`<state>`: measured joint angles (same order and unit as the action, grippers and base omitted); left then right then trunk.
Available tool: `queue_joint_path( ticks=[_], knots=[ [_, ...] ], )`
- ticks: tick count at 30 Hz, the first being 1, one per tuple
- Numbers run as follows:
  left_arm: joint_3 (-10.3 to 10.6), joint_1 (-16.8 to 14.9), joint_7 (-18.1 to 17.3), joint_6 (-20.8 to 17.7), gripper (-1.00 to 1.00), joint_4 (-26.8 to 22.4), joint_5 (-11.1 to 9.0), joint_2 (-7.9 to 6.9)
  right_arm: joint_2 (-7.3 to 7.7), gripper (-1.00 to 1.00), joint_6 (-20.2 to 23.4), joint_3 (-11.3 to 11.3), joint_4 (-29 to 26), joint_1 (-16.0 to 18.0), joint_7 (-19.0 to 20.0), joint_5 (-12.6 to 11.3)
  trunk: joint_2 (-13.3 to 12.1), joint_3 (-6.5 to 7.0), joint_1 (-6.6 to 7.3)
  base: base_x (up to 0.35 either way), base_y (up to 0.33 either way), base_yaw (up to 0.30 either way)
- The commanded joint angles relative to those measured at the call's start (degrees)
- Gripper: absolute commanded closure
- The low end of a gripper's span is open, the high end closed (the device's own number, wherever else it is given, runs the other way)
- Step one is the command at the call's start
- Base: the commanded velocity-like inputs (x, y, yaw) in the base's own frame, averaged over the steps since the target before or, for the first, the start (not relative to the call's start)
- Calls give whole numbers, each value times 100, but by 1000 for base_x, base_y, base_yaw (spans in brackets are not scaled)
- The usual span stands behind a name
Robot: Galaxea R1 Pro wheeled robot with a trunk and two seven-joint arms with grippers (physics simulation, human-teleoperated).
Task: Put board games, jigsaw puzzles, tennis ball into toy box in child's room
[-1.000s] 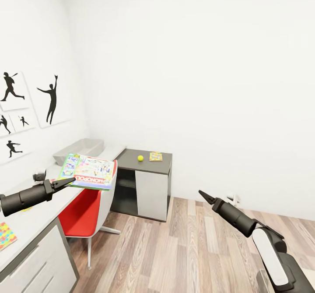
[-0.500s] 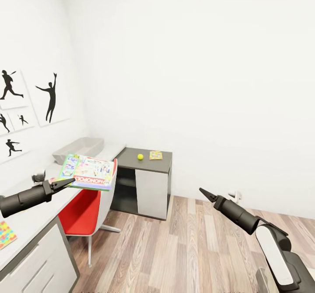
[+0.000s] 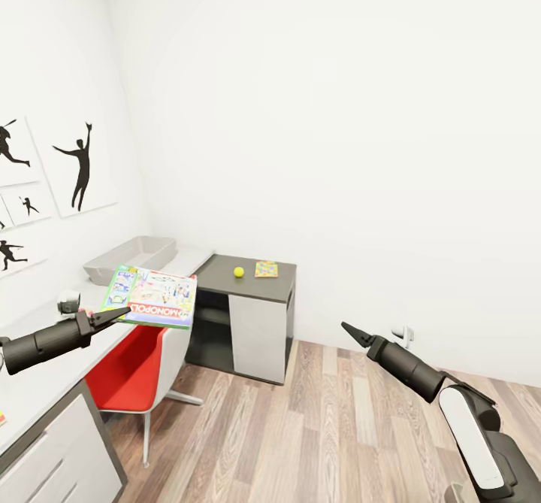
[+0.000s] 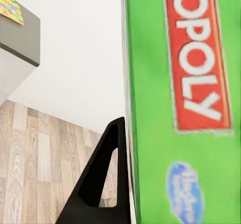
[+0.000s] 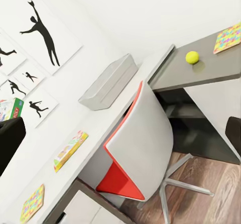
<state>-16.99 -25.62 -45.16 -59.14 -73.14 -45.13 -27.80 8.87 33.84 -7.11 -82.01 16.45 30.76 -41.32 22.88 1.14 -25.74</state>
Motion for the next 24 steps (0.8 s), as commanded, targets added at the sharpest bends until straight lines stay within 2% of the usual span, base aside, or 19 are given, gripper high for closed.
queue_joint_path(
  ticks=[1, 10, 24],
  knots=[
    [-4, -5, -36, -21, 100, 1, 14, 2, 0, -100, 45, -9, 2, 2, 9, -39, 4, -6, -5, 264, -203, 204],
    [0, -8, -29, -19, 100, 1, 23, 3, -7, -100, 41, -1, 17, 4, 26, -35, 4, -43, -5, 283, -167, 239],
    [2, -6, -11, -10, 100, 1, 30, 3, -8, -100, 29, -1, 27, 4, 28, -27, 4, -97, -5, 316, -16, 263]
  ],
)
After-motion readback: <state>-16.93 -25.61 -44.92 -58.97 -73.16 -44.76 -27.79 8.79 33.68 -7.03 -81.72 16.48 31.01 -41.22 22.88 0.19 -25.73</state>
